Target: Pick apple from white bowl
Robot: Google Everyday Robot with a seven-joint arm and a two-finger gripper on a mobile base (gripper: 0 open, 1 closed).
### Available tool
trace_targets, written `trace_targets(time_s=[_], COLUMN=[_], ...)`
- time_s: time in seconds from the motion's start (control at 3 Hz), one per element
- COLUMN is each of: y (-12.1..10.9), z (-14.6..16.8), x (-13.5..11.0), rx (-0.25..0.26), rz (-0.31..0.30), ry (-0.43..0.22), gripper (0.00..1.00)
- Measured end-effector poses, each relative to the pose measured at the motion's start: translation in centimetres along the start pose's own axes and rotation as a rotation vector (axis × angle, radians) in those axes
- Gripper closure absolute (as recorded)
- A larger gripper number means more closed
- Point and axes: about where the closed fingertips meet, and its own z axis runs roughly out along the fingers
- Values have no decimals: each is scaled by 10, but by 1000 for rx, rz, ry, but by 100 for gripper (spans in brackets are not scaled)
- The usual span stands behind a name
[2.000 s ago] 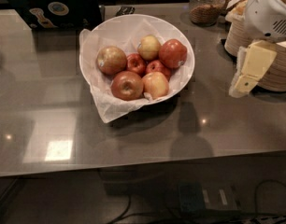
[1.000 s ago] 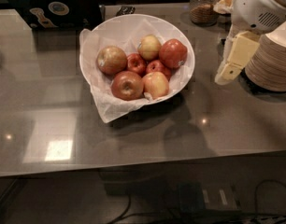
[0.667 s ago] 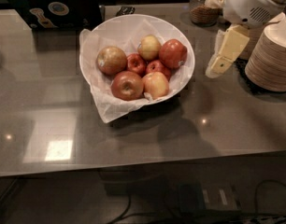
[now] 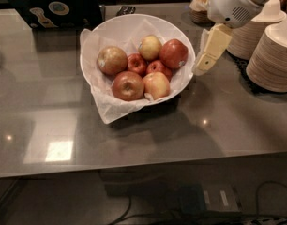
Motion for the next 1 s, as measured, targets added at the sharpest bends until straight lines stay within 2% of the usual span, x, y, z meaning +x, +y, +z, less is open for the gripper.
trace_targets(time_s=[0.67, 1.0], y=[-3, -7], z=[34, 46], x=[-16, -17], rx=[-42, -38], rz=[-77, -118], ry=[10, -8], gripper=[20, 19])
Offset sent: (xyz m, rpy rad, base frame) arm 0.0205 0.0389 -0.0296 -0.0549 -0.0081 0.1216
